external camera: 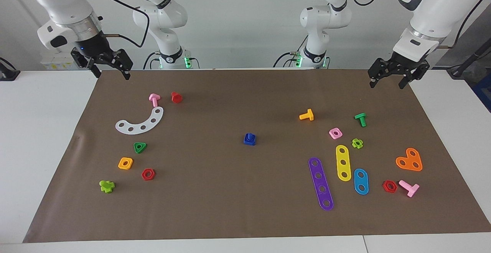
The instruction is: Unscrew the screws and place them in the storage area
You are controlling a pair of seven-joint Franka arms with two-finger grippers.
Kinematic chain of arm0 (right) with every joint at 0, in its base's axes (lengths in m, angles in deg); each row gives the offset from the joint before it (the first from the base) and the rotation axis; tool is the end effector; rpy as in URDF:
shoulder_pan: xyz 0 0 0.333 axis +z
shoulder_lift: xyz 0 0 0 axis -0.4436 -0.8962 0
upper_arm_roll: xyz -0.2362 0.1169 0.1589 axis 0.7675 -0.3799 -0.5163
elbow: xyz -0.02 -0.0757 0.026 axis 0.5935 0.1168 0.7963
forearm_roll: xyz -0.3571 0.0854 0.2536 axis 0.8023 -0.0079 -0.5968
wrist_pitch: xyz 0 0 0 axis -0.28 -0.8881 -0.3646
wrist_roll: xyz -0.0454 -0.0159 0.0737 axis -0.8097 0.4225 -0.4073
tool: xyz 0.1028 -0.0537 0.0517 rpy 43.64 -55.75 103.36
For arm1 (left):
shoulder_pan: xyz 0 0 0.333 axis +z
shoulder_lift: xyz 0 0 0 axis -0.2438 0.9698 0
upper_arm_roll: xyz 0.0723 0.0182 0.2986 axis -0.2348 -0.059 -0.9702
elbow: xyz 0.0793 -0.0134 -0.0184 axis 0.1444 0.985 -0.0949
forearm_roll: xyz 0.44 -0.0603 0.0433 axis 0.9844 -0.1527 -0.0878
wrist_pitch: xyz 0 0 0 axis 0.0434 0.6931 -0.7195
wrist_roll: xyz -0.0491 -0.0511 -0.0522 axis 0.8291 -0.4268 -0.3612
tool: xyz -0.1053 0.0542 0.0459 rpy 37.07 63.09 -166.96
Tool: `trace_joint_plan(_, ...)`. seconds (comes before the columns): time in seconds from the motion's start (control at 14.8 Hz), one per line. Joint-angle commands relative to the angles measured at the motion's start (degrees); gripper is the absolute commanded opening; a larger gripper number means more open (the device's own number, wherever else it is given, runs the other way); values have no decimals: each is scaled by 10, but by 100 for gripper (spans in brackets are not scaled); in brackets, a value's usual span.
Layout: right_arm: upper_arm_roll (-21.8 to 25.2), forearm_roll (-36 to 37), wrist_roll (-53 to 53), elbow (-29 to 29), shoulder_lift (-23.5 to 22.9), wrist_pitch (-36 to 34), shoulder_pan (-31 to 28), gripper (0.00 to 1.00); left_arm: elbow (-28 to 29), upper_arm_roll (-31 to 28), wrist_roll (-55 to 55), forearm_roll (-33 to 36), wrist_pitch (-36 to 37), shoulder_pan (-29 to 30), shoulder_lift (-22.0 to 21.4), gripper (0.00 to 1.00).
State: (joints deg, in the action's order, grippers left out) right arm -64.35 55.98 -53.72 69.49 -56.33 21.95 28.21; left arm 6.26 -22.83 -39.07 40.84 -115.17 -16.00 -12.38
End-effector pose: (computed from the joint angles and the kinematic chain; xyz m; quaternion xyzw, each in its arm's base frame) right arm 0.5904 -0.0235 0.6059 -0.9980 0.0628 0.0105 0.0009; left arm 0.6198 -0.0228 0.5952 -0.9977 0.0673 -0.0094 0.0007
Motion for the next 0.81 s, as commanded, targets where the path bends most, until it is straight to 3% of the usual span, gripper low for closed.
trace_joint_plan(0.0, -3, -11, 13, 15, 13, 8, -6, 100, 8, 5, 6, -2, 6, 7, -8, 100)
trace_joint_plan(0.75, -3, -12, 13, 15, 13, 8, -6, 100, 10, 6, 8, -1, 2, 4, -8, 100)
